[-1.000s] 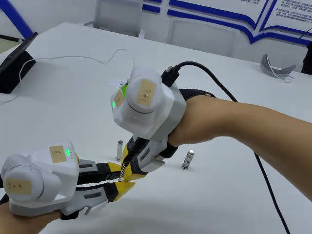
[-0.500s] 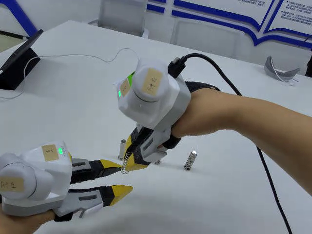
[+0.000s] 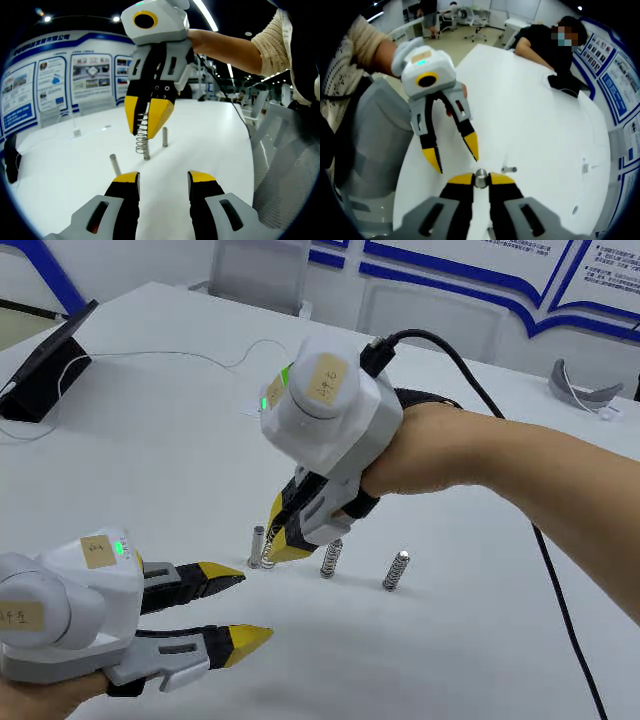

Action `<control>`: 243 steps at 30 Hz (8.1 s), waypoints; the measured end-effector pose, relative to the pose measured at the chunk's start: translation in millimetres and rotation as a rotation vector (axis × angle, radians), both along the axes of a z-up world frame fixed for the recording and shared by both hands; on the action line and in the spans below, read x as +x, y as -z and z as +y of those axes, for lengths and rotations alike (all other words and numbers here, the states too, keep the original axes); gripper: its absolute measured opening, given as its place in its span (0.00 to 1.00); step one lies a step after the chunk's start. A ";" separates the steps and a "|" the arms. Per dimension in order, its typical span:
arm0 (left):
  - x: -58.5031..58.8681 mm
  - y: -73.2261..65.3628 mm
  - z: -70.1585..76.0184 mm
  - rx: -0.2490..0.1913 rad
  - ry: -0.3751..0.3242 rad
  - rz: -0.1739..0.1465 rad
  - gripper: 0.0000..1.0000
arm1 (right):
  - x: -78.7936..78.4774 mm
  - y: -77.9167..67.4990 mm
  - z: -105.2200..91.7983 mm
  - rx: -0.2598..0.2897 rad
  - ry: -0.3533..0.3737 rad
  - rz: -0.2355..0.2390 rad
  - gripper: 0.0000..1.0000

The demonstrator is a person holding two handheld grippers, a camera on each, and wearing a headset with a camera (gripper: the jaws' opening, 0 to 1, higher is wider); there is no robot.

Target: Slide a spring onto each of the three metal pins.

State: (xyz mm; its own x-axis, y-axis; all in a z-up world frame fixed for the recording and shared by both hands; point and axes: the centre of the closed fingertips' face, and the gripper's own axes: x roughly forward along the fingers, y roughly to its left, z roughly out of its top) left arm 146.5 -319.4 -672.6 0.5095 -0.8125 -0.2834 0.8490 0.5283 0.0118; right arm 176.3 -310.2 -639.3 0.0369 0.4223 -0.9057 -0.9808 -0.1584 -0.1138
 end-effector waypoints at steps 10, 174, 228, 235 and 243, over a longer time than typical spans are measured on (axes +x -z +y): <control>1.0 0.2 3.1 -0.003 -0.015 0.006 0.42 | 24.2 -1.7 2.4 0.001 0.035 -0.012 0.12; 18.5 8.8 3.4 0.011 -0.043 0.079 0.51 | 66.8 65.0 -101.8 0.088 0.475 0.067 0.43; 17.7 12.9 11.2 0.032 -0.060 0.115 0.64 | -2.3 51.4 -168.5 0.419 0.744 -0.034 0.55; 15.7 13.9 14.2 0.029 -0.066 0.116 0.65 | -8.3 49.2 -165.9 0.450 0.759 -0.043 0.56; 14.9 13.9 17.9 0.026 -0.075 0.116 0.65 | -12.7 47.2 -168.1 0.488 0.778 -0.056 0.57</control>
State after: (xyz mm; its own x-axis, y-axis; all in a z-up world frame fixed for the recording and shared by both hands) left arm 161.4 -301.6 -686.5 0.5314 -0.7646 -0.3647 0.8033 0.5915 -0.0695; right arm 163.5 -478.3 -686.4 0.5089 0.5951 -0.6220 -0.7818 0.6219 -0.0447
